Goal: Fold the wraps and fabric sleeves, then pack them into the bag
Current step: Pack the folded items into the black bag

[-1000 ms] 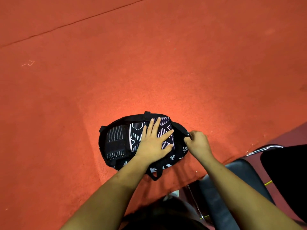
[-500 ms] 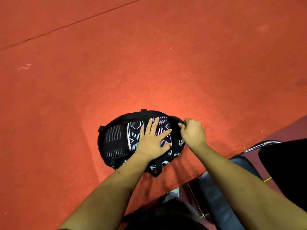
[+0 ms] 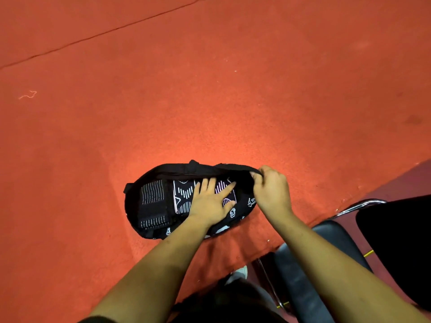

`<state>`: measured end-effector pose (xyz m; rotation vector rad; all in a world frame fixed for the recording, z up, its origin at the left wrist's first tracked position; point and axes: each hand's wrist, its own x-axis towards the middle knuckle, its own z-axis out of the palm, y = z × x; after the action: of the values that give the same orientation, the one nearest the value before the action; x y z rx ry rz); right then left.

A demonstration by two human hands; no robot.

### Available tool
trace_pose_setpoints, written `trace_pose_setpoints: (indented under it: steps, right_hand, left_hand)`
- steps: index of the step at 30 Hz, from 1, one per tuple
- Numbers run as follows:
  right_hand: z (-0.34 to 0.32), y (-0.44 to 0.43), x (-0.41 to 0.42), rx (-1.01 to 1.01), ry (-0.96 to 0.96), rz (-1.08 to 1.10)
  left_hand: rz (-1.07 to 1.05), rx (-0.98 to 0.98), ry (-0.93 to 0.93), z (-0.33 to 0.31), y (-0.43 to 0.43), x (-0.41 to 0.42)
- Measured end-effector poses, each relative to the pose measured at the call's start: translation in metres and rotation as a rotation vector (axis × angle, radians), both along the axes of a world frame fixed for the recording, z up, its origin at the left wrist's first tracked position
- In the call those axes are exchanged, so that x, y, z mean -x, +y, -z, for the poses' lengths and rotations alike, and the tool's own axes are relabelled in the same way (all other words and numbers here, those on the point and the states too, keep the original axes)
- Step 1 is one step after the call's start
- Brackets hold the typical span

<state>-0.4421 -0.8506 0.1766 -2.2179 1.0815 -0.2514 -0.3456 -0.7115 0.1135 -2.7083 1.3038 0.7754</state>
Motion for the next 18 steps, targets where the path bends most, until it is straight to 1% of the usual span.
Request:
trace_pose_setpoints:
  steps: [2,3,4,6,8,11,12,13,15,17,18]
  right_hand:
    - [-0.003,0.006,0.000,0.032,-0.057,-0.041]
    - [-0.002,0.010,0.001,0.030,-0.051,-0.104]
    - [0.000,0.013,0.000,0.028,-0.015,-0.187]
    - [0.004,0.020,-0.003,-0.004,0.166,-0.377]
    - [0.009,0.022,-0.008,-0.053,0.306,-0.459]
    - [0.016,0.025,-0.014,-0.103,0.358,-0.474]
    - [0.017,0.026,-0.016,-0.105,0.372,-0.484]
    - [0.019,0.028,-0.017,-0.105,0.378,-0.494]
    - [0.019,0.031,-0.021,-0.092,0.393,-0.497]
    - [0.017,0.036,-0.025,-0.074,0.412,-0.493]
    - [0.016,0.038,-0.028,-0.068,0.419,-0.495]
  left_hand:
    - [-0.011,-0.003,0.014,-0.002,-0.003,-0.005]
    - [-0.013,-0.004,0.047,-0.003,-0.004,-0.006]
    - [-0.018,-0.002,0.078,-0.004,-0.004,-0.009]
    - [-0.043,0.019,0.146,-0.008,-0.002,-0.012]
    - [-0.099,0.119,0.223,-0.008,0.003,-0.014]
    - [-0.190,0.360,0.318,-0.020,0.023,-0.016]
    - [-0.194,0.419,0.317,-0.027,0.033,-0.019]
    - [-0.170,0.485,0.274,-0.034,0.044,-0.023]
    - [-0.145,0.586,0.110,-0.049,0.070,-0.035]
    - [-0.234,0.598,-0.131,-0.053,0.101,-0.050]
    - [-0.326,0.552,-0.256,-0.052,0.117,-0.057]
